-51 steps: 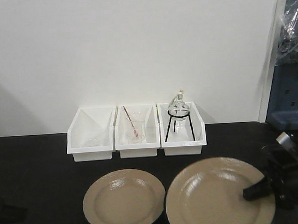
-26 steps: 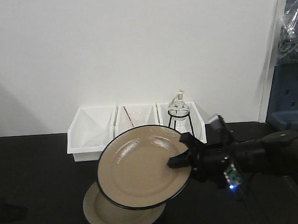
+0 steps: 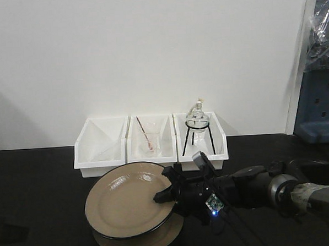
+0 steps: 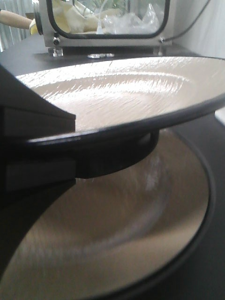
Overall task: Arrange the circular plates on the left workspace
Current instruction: 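Lift the plate and carry it over the other tan plate, then lower the plate onto the other plate and open the right gripper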
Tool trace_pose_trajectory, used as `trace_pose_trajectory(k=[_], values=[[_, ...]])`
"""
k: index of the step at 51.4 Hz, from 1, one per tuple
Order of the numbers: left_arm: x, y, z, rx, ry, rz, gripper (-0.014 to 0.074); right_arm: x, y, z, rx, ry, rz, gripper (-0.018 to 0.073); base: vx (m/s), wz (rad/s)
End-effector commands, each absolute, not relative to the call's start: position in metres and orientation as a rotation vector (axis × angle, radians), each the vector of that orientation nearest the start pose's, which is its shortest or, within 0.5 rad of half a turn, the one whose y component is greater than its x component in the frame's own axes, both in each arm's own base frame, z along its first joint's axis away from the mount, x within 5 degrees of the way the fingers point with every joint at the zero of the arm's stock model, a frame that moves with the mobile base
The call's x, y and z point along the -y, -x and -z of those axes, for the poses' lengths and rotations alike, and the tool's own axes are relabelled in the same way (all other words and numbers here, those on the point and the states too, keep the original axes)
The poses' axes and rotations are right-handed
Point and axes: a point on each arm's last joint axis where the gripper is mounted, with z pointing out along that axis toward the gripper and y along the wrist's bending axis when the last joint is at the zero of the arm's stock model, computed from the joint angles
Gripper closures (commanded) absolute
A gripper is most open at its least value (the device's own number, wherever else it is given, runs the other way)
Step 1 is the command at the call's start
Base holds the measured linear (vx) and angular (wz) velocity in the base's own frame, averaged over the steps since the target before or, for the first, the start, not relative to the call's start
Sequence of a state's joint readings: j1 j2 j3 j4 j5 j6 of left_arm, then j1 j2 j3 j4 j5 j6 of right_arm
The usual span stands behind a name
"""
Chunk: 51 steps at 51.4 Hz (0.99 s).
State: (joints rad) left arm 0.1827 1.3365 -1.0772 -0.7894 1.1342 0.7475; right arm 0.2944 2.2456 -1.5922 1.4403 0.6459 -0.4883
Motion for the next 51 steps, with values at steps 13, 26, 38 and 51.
trace_pose_trajectory(k=[13, 26, 38, 51], values=[[0.015, -0.255, -0.338, -2.368, -0.369, 0.744, 0.0600, -0.196, -0.451, -0.191, -2.362, -0.275, -1.361, 0.0504, 0.00, 0.00], [0.015, -0.255, -0.338, -2.369, -0.369, 0.745, 0.0600, -0.193, -0.449, -0.186, -2.380, 0.007, -1.212, 0.0232, 0.00, 0.00], [0.015, -0.255, -0.338, -2.369, -0.369, 0.745, 0.0600, -0.189, -0.447, -0.195, -2.310, 0.333, -1.022, 0.0090, 0.00, 0.00], [0.015, -0.255, -0.339, -2.367, -0.366, 0.742, 0.0600, -0.178, -0.445, -0.220, -2.242, 0.527, -0.763, 0.0092, 0.00, 0.00]])
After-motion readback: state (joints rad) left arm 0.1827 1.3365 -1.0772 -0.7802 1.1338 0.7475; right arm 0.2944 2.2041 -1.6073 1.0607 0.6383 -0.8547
